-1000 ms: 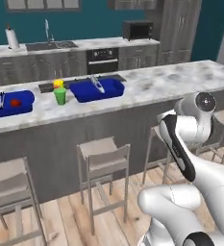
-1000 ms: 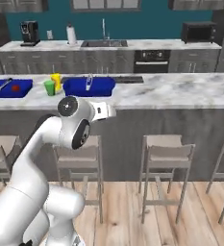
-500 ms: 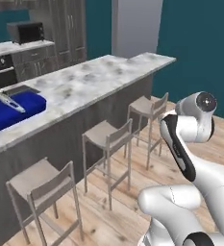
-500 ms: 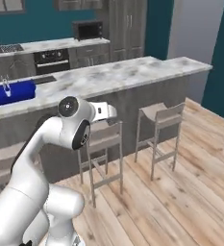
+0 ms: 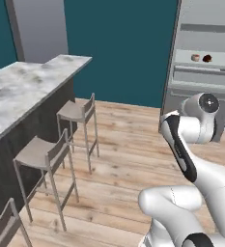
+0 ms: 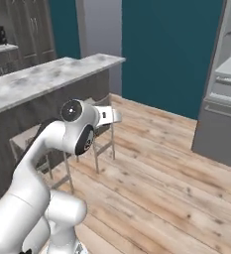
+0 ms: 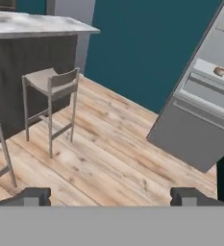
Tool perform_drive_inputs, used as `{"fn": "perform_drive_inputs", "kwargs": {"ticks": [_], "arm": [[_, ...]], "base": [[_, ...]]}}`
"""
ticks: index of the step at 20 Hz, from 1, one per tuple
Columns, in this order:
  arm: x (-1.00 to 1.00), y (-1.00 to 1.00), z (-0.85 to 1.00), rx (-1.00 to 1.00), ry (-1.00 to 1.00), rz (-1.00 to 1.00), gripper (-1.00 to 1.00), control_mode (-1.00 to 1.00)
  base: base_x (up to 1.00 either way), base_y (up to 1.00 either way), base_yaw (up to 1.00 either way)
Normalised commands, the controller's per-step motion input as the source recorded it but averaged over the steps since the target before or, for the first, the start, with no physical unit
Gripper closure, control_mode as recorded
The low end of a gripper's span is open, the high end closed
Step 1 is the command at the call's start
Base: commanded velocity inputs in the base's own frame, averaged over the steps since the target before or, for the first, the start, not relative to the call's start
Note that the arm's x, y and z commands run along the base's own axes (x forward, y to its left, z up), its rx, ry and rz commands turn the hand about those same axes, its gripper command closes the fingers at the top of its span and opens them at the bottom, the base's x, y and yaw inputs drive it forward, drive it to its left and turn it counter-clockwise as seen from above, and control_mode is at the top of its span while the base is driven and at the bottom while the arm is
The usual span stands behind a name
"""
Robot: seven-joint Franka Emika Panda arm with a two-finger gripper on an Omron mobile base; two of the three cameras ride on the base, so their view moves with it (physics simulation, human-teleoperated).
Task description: Gather the garlic and bell pepper from the fridge and place them on a tray on the dining counter. Then gather the steaks from the fridge and place them on the other tray.
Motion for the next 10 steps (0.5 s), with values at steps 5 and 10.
{"fn": "perform_drive_inputs", "kwargs": {"ticks": [5,10], "arm": [[0.00,0.00,0.00,0.00,0.00,0.00,-1.00,1.00],[0.00,0.00,0.00,0.00,0.00,0.00,-1.00,1.00]], "base": [[0.00,-0.68,-0.47],[0.36,-0.16,-0.30]]}}
